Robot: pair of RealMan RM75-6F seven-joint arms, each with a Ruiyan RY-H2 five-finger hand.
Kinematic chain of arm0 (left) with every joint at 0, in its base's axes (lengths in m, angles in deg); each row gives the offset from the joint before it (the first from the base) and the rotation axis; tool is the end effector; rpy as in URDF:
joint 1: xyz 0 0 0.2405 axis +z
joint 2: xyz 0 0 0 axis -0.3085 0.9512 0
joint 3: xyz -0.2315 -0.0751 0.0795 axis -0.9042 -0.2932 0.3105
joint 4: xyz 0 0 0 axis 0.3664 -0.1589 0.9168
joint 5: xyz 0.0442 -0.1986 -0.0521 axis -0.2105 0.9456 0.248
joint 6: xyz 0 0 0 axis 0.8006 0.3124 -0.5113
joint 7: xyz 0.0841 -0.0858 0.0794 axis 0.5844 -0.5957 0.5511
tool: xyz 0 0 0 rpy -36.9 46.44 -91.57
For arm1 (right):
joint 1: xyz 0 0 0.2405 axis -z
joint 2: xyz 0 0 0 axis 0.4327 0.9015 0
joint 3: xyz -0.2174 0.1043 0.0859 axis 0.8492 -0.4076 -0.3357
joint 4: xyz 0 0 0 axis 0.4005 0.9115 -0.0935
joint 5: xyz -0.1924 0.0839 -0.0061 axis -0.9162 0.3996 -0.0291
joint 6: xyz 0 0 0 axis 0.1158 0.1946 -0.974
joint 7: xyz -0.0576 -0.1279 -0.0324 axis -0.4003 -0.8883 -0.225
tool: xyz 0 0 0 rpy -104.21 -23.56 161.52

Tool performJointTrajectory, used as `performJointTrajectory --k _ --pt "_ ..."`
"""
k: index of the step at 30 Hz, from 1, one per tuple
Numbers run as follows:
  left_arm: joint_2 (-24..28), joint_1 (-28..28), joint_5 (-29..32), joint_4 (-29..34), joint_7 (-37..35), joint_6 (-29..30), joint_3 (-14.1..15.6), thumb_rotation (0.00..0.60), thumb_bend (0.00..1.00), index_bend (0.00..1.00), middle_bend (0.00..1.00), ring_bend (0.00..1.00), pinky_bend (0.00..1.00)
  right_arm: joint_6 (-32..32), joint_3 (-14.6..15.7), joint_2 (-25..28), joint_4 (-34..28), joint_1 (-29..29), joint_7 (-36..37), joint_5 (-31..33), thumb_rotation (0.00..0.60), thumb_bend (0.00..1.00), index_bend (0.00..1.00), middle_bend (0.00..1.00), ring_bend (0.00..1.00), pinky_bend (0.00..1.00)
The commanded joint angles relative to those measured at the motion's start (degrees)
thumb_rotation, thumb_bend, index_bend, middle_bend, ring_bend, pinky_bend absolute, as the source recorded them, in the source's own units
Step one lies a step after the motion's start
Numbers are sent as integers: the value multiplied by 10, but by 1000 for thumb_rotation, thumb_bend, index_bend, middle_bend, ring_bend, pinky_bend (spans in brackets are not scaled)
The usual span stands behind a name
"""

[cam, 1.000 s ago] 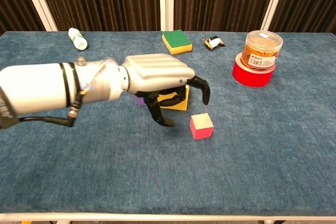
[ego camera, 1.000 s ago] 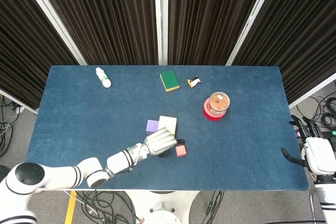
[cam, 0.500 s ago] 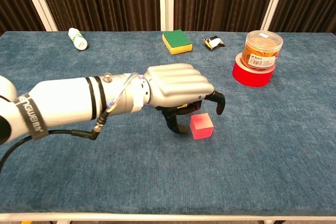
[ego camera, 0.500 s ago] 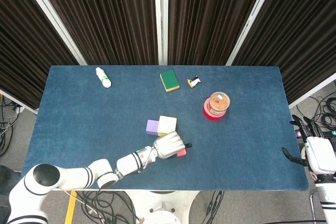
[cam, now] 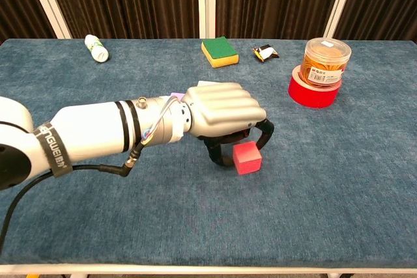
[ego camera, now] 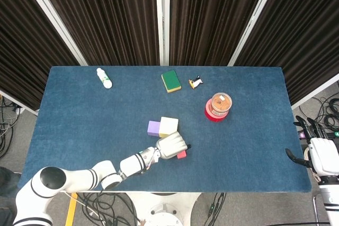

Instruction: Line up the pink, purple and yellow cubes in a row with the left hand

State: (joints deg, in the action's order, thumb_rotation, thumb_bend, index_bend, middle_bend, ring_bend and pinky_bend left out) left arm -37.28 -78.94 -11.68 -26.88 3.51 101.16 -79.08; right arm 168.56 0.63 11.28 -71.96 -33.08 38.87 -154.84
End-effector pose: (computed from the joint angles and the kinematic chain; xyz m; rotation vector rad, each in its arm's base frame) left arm -0.0351 0.3143 -0.1447 -2.4925 -0.3762 -0.9953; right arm -0.3132 -0.2033 0.1819 1.3293 -1.0597 1.0105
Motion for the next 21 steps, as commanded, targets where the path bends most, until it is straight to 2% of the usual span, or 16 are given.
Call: performJointTrajectory --k 1,6,10,13,16,21 --pt "0 1 2 1 -4 0 0 600 280 525 929 948 1000 0 0 0 0 0 0 0 600 171 18 200 0 75" --pt "37 27 9 50 -23 35 0 600 281 554 930 948 1000 -1 0 0 -1 -2 -1 -2 600 171 17 200 0 76" --pt "101 69 36 114 -32 66 4 600 282 553 930 947 1000 2 -1 1 -2 -1 0 -5 600 171 18 200 0 75" --pt "162 109 73 170 -41 84 9 600 282 547 928 947 1000 4 0 1 -2 -1 2 -10 600 171 17 200 0 75" --pt "202 142 111 199 -44 100 9 600 282 542 927 946 1000 5 0 0 -2 -3 4 -14 600 171 17 200 0 75" --pt "225 170 198 206 -43 85 -5 600 282 530 925 945 1000 4 2 -2 -4 -6 4 -23 600 173 18 200 0 75"
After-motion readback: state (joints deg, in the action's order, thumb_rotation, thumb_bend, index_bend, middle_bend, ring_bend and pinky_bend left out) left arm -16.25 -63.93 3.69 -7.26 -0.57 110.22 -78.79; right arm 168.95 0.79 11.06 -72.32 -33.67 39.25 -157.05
